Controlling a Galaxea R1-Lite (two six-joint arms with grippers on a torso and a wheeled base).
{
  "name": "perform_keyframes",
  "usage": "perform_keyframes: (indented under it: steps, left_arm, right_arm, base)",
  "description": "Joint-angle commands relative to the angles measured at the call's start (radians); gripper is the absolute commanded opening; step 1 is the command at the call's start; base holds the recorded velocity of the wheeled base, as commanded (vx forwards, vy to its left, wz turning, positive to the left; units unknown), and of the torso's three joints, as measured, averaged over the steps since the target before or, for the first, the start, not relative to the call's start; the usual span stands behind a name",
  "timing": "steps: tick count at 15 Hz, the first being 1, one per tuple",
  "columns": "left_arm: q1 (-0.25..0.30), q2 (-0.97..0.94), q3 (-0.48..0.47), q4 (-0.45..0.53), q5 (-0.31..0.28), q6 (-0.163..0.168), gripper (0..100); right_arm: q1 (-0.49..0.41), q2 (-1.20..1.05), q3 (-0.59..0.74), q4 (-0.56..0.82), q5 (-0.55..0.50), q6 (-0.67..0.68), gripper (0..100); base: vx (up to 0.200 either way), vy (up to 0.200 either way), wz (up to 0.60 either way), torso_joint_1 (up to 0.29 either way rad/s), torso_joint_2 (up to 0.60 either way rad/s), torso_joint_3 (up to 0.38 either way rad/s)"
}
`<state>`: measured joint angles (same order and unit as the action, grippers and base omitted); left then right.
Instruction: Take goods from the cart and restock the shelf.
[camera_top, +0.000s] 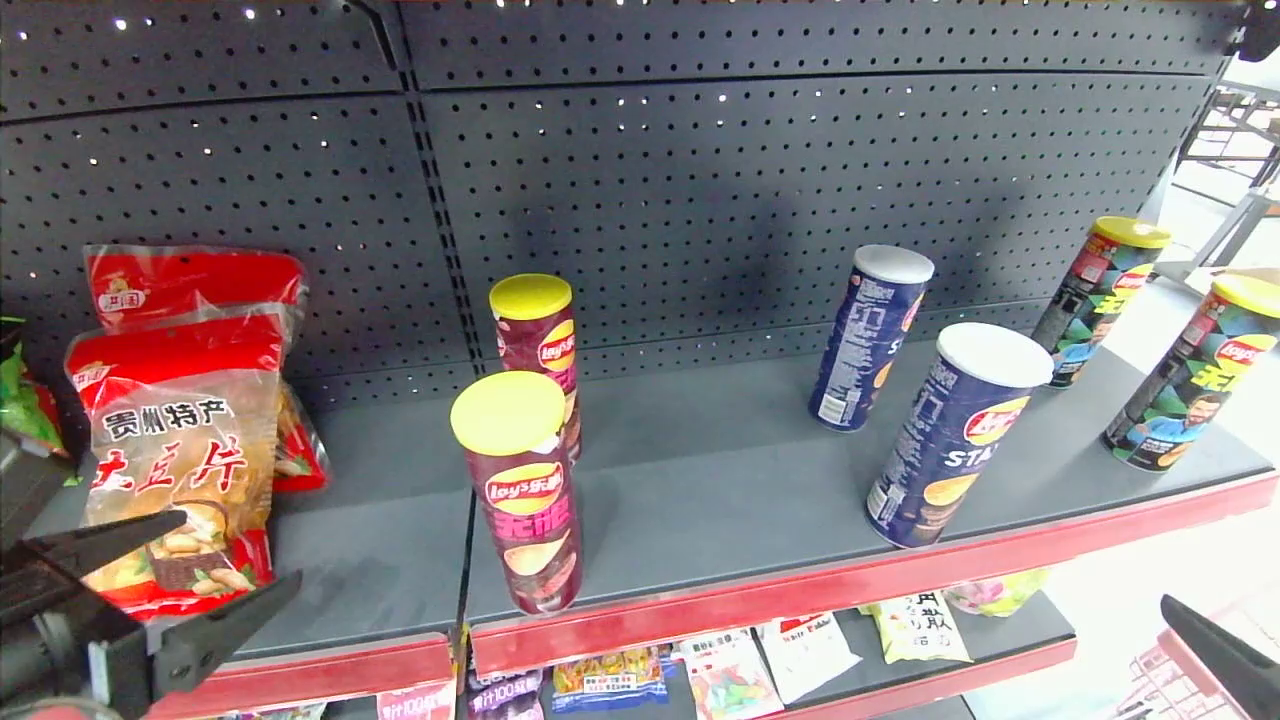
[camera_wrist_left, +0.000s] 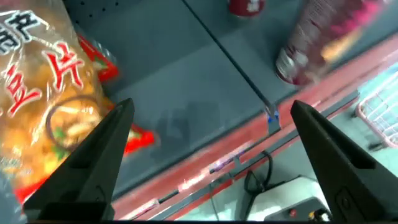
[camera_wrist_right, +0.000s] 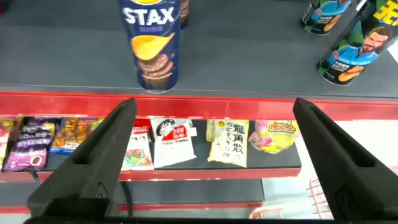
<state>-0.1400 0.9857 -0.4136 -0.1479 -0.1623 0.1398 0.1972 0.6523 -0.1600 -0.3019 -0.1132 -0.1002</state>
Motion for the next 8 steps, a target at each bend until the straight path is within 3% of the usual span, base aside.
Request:
perform_keyframes:
  steps: [1,3,4,8]
  left_arm:
    - [-0.116,0.260,-0.044,-0.133,0.084,-0.128,100]
    - [-0.236,0.366,-0.065,-0.180,0.207,-0.259,100]
    - [-0.268,0.401,-0.063,-0.179,0.248,-0.278,100]
    - [-0.271,0.465,-0.050,-0.174,0.299,-0.275,100]
  right_arm:
    - [-0.004,-0.152,0.077,0.003,0.001,-0.003,100]
    - [-0.004,-0.161,0.071,0.003,0.000,0.001,100]
    - [-0.004,-0.161,0.069,0.003,0.000,0.002,100]
    - [-0.004,-0.161,0.077,0.003,0.003,0.005,100]
  base:
    - [0.000,0.000,0.00,0.000,0.00,0.000]
    - [0.000,0.000,0.00,0.000,0.00,0.000]
    - [0.000,0.000,0.00,0.000,0.00,0.000]
    - [0.000,0.000,0.00,0.000,0.00,0.000]
